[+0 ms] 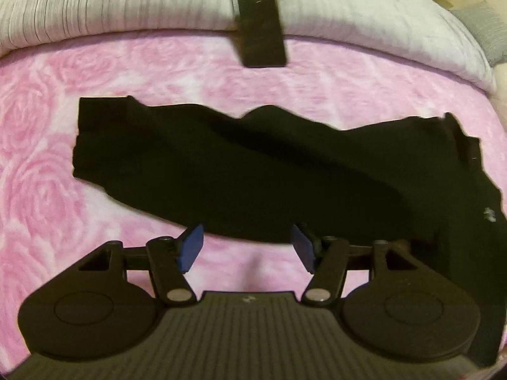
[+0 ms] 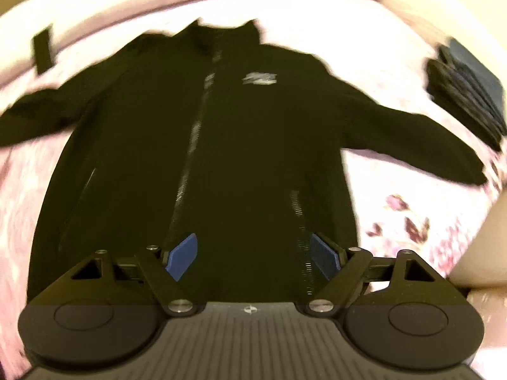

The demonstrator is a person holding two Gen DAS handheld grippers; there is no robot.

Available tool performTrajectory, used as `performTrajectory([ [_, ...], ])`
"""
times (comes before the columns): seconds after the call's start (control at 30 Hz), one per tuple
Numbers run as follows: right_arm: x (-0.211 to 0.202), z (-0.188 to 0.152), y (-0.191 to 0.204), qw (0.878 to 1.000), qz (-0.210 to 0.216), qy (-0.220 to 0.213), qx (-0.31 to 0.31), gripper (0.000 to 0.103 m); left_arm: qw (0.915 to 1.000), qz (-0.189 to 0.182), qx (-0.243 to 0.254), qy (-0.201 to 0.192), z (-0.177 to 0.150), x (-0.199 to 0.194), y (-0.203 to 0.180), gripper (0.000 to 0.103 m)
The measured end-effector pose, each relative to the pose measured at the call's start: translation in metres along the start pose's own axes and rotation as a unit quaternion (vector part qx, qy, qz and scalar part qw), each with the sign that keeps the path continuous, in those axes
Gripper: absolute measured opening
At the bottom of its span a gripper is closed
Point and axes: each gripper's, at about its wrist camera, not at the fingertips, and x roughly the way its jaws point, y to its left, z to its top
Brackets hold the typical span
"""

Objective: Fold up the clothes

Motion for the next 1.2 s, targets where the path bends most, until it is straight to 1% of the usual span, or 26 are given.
performTrajectory([
  [0.07, -0.009, 0.004, -0.017, 0.999, -0.01, -0.015, 0.03, 0.085, 0.9997, -0.019, -0.013, -0.002, -0.007, -0.015, -0.016, 0.063],
  [0.1, -0.015, 0.007, -0.028, 0.998, -0.019, -0.026, 0.049, 0.088, 0.9995, -0.029, -0.011, -0.005, -0.012, -0.022, -0.027, 0.067],
  [0.23, -0.035, 0.018, -0.073, 0.991, -0.046, -0.05, 0.111, 0.088, 0.9987, -0.046, 0.022, -0.004, -0.031, -0.041, -0.077, 0.078],
  [0.37, -0.058, 0.017, -0.13, 0.98, -0.073, -0.077, 0.167, 0.088, 0.9958, -0.073, 0.055, -0.002, -0.052, -0.058, -0.139, 0.083],
  [0.43, -0.066, 0.015, -0.159, 0.975, -0.083, -0.086, 0.188, 0.088, 0.9929, -0.084, 0.085, 0.0, -0.064, -0.064, -0.178, 0.087],
  [0.5, -0.071, 0.013, -0.193, 0.97, -0.094, -0.09, 0.207, 0.088, 0.9886, -0.093, 0.118, 0.002, -0.076, -0.069, -0.221, 0.088],
  [0.6, -0.073, 0.011, -0.25, 0.961, -0.1, -0.101, 0.236, 0.088, 0.9811, -0.11, 0.159, 0.008, -0.094, -0.07, -0.291, 0.094],
  [0.7, -0.067, 0.015, -0.315, 0.956, -0.102, -0.116, 0.249, 0.088, 0.9747, -0.119, 0.189, 0.011, -0.118, -0.065, -0.368, 0.099],
  [0.77, -0.056, 0.021, -0.361, 0.955, -0.097, -0.123, 0.252, 0.088, 0.9726, -0.12, 0.199, 0.012, -0.135, -0.057, -0.416, 0.101],
  [0.83, -0.036, 0.031, -0.412, 0.957, -0.081, -0.127, 0.248, 0.088, 0.971, -0.116, 0.208, 0.013, -0.154, -0.046, -0.467, 0.102],
  [0.87, -0.018, 0.037, -0.44, 0.96, -0.062, -0.121, 0.246, 0.088, 0.9721, -0.107, 0.209, 0.015, -0.163, -0.04, -0.492, 0.102],
  [0.9, 0.001, 0.043, -0.468, 0.962, -0.042, -0.115, 0.244, 0.085, 0.9736, -0.101, 0.203, 0.022, -0.173, -0.033, -0.516, 0.102],
  [0.93, 0.02, 0.049, -0.497, 0.964, -0.021, -0.108, 0.242, 0.08, 0.975, -0.099, 0.197, 0.032, -0.183, -0.024, -0.54, 0.102],
  [0.97, 0.04, 0.055, -0.519, 0.965, 0.0, -0.095, 0.243, 0.078, 0.9762, -0.096, 0.19, 0.042, -0.194, -0.015, -0.564, 0.102],
  [1.0, 0.06, 0.061, -0.541, 0.966, 0.02, -0.081, 0.244, 0.078, 0.9758, -0.094, 0.19, 0.053, -0.202, -0.007, -0.584, 0.102],
  [1.03, 0.081, 0.068, -0.562, 0.966, 0.041, -0.067, 0.245, 0.075, 0.9743, -0.093, 0.195, 0.065, -0.209, 0.0, -0.603, 0.102],
  [1.07, 0.104, 0.074, -0.584, 0.967, 0.057, -0.053, 0.242, 0.074, 0.9728, -0.091, 0.199, 0.077, -0.217, 0.008, -0.622, 0.102],
  [1.13, 0.14, 0.081, -0.611, 0.969, 0.079, -0.033, 0.233, 0.072, 0.9691, -0.088, 0.208, 0.1, -0.231, 0.023, -0.659, 0.102],
  [1.17, 0.154, 0.083, -0.617, 0.969, 0.091, -0.025, 0.23, 0.071, 0.9669, -0.085, 0.215, 0.107, -0.235, 0.028, -0.675, 0.102],
  [1.2, 0.171, 0.084, -0.624, 0.967, 0.106, -0.017, 0.23, 0.069, 0.9646, -0.083, 0.225, 0.11, -0.238, 0.032, -0.688, 0.102],
])
